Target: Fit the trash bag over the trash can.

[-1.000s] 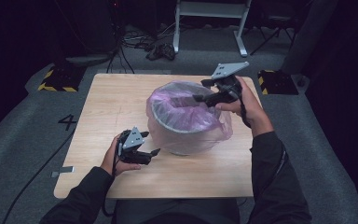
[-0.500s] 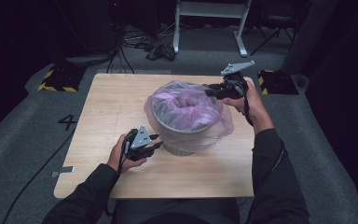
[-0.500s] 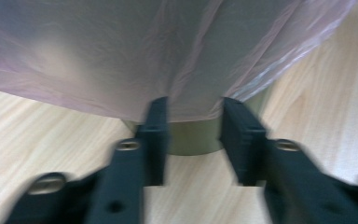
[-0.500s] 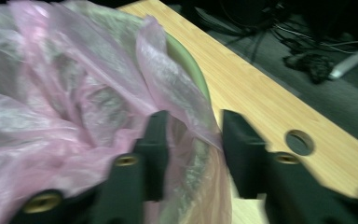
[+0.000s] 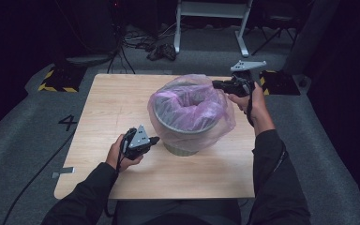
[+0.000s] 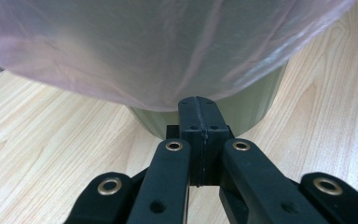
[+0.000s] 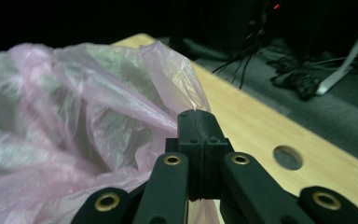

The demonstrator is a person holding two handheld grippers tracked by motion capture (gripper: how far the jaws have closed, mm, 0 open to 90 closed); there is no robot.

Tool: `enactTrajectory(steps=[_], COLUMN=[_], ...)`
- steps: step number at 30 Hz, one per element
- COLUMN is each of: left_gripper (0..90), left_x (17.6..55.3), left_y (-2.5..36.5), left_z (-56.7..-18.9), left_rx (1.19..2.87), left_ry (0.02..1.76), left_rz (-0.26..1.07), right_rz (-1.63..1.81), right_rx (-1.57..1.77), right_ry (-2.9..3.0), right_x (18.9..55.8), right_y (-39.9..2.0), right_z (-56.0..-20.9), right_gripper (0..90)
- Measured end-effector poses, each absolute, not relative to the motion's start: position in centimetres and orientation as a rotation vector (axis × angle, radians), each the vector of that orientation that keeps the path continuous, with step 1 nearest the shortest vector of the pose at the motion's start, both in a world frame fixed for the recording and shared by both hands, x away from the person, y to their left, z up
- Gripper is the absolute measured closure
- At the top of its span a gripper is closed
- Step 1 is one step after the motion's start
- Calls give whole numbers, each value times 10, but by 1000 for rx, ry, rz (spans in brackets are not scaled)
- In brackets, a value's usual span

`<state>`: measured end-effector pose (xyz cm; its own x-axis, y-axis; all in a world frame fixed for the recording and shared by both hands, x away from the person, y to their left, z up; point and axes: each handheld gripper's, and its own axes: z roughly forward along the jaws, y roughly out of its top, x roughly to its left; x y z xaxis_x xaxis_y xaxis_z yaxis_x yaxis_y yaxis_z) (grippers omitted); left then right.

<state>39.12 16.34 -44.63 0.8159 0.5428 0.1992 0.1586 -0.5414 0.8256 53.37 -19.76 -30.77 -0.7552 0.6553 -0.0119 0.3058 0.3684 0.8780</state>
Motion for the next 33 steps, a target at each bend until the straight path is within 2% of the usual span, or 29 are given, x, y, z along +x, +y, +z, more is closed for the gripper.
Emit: enactTrajectory(steps=[5, 13, 16, 17, 18, 19, 21, 22, 25, 27, 33], left_gripper=[900, 900, 900, 864, 604, 535, 455, 435, 376, 359, 337], left_x=[392, 394, 394, 395, 397, 398, 400, 401, 402, 401, 398], left_y=[162, 162, 169, 175, 178, 182, 192, 197, 206, 209, 208], left_z=[-447, -448, -445, -442, -439, -437, -432, -430, -427, -426, -438], left_rx=[2140, 2147, 2086, 2049, 2030, 2015, 1955, 1930, 1905, 1917, 2012], left_ry=[495, 486, 496, 522, 568, 591, 636, 658, 701, 701, 681], left_rz=[550, 548, 552, 549, 552, 551, 549, 544, 568, 568, 512], right_rz=[1326, 1250, 1285, 1297, 1299, 1296, 1294, 1282, 1288, 1297, 1452], right_rx=[985, 1113, 1091, 1082, 1080, 1074, 1053, 1058, 1012, 950, 666], right_ry=[2176, 2266, 2278, 2275, 2262, 2250, 2213, 2194, 2135, 2116, 2184], right_x=[544, 563, 562, 560, 559, 557, 555, 553, 546, 538, 508], right_y=[-206, -209, -207, -208, -208, -209, -210, -211, -213, -212, -193], right_z=[-315, -351, -354, -353, -351, -349, -344, -341, -330, -320, -290], right_gripper=[900, 900, 900, 900, 891, 852, 658, 593, 467, 411, 378])
